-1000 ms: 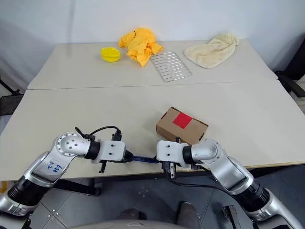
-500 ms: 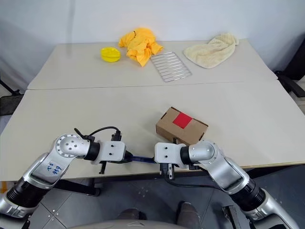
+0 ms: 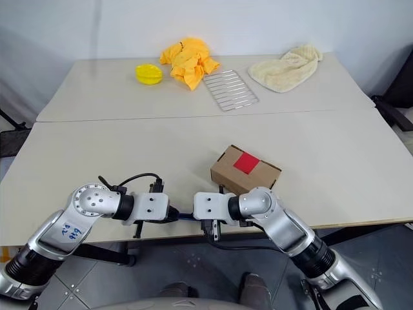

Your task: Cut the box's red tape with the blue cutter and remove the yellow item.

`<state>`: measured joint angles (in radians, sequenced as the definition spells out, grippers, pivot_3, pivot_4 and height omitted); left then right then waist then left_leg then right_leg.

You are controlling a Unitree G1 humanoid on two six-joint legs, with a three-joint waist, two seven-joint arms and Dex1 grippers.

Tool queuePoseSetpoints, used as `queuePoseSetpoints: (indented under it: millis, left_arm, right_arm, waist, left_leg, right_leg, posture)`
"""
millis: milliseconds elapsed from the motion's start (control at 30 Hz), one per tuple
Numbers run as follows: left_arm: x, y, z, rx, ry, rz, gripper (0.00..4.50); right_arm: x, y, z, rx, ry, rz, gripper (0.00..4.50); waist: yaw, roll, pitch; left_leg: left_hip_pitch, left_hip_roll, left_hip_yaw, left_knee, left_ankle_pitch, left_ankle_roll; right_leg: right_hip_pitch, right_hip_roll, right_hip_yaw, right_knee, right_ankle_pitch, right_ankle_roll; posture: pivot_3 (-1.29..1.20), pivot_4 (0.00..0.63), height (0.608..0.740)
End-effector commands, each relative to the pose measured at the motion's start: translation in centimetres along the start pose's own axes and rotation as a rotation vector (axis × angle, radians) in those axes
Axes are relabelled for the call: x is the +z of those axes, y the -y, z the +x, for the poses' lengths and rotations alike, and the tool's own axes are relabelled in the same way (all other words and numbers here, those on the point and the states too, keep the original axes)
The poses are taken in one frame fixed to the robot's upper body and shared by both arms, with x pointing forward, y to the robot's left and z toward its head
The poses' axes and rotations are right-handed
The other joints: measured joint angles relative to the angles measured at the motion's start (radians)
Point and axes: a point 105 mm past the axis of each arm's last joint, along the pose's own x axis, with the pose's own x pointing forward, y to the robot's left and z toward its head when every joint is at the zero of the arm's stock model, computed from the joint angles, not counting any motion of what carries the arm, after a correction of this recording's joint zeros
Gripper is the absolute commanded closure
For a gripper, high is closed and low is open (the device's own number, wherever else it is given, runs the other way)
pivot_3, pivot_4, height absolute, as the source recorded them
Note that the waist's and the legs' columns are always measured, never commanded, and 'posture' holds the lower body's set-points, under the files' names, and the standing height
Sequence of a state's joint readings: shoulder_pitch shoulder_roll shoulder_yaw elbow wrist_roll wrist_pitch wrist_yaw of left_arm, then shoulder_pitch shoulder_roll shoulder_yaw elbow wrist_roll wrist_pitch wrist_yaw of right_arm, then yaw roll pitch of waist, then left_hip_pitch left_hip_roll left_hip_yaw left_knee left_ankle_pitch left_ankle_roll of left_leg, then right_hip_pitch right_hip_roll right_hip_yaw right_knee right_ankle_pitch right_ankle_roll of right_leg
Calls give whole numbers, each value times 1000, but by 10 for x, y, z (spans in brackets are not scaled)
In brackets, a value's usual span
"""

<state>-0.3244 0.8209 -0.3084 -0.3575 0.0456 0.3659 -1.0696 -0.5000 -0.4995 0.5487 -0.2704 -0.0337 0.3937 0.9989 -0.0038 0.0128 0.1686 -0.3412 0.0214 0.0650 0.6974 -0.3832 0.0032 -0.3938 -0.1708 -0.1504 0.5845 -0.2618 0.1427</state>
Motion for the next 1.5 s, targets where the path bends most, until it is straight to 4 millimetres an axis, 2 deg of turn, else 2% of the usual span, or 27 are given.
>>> queuePoseSetpoints:
  millis: [33, 467, 567, 700, 833, 933, 1067, 1233, 1400, 1500]
  left_arm:
    - [-22, 28, 14, -117, -68, -85, 3946]
    - [-23, 24, 19, -100, -62, -90, 3946]
    - [-23, 20, 20, -84, -61, -95, 3946]
    - [-23, 12, 19, -38, -41, -101, 3946]
    - [-21, -10, 7, 130, 49, -76, 3946]
    - [-20, -23, -4, 226, 100, -46, 3946]
    - [-14, -50, -27, 433, 212, 0, 3961]
    - [-5, -75, -57, 631, 319, 89, 3961]
    - [5, -85, -65, 693, 374, 173, 3961]
    - [20, -93, -67, 737, 434, 225, 3961]
  right_arm:
    - [10, -2, 6, 21, 30, -38, 4500]
    - [14, 5, 17, 26, 44, -72, 4500]
    - [14, 11, 13, 8, 35, -83, 4500]
    - [18, 23, -11, -44, 30, -83, 4500]
    - [29, 42, -52, -154, 39, -11, 4500]
    - [34, 49, -76, -208, 47, 61, 4500]
    - [39, 55, -106, -253, 49, 203, 3591]
    - [55, 77, -131, -298, 101, 363, 1786]
    - [63, 95, -141, -310, 106, 483, 134]
    - [71, 109, -145, -308, 126, 557, 60]
  waist:
    - [0, 0, 0]
    - [0, 0, 0]
    - [2, 2, -1]
    - [9, 2, -1]
    - [19, 2, -1]
    - [22, 2, -1]
    - [22, 0, 0]
    - [17, 0, 1]
    - [8, 0, 1]
    - [5, -2, 2]
  left_leg:
    - [0, 0, 0, 0, 0, 0]
    - [1, 1, 1, 0, 0, 0]
    - [1, 1, 1, 0, 0, 0]
    - [1, 1, 1, 1, 0, 0]
    - [1, 1, 1, 1, 0, 0]
    - [1, 2, 1, 1, 0, 0]
    - [-3, 3, 0, 1, 0, 0]
    - [-16, 3, 2, 4, 0, -1]
    - [-16, 3, 4, 3, 0, -1]
    - [-16, 3, 4, 3, 0, -1]
  right_leg:
    - [0, 0, 0, 0, 0, 0]
    - [0, 1, 0, 0, 0, 0]
    - [0, 1, 1, 1, 0, 0]
    - [0, 1, 1, 1, 0, 0]
    - [0, 1, 2, 1, 0, 0]
    - [0, 1, 1, 1, 0, -1]
    - [-4, 2, 1, 1, 0, -2]
    - [-18, 2, 1, 4, 1, -2]
    - [-18, 2, -2, 3, 1, -2]
    - [-18, 2, -2, 2, 1, -2]
  posture:
    - [0, 150, 740]
    - [0, 150, 740]
    - [0, 150, 740]
    - [0, 150, 740]
    - [0, 150, 740]
    - [0, 150, 740]
    - [0, 150, 740]
    - [0, 150, 740]
    - [0, 150, 740]
    - [0, 150, 740]
